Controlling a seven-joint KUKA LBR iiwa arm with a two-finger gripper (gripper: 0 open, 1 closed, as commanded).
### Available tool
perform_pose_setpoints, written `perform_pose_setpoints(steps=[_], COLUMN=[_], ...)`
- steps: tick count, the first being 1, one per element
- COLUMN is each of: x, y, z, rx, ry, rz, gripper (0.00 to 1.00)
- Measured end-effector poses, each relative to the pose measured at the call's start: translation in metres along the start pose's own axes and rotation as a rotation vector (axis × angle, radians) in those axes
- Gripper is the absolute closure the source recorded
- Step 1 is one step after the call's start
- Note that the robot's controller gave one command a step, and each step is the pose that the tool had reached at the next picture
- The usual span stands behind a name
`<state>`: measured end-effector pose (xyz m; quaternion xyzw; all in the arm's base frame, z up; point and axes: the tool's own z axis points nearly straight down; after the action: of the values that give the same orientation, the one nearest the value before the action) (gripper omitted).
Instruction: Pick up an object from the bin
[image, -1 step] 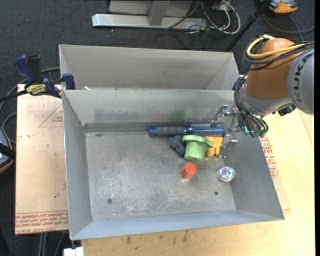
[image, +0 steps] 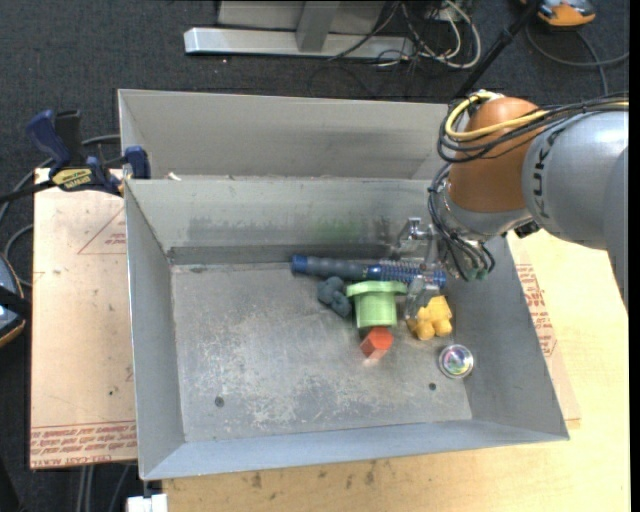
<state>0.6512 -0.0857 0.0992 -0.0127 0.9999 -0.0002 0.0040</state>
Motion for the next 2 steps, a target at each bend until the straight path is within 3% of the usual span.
perform_pose_setpoints(steps=[1, 2], x=[0.0037, 0.0017], y=[0.036, 0.0358], z=[0.0233, 0.0214], rx=[0.003, 0.0], ry=[-0.003, 0.001], rz=[-0.276, -0.273], gripper=[0.0, 0.0])
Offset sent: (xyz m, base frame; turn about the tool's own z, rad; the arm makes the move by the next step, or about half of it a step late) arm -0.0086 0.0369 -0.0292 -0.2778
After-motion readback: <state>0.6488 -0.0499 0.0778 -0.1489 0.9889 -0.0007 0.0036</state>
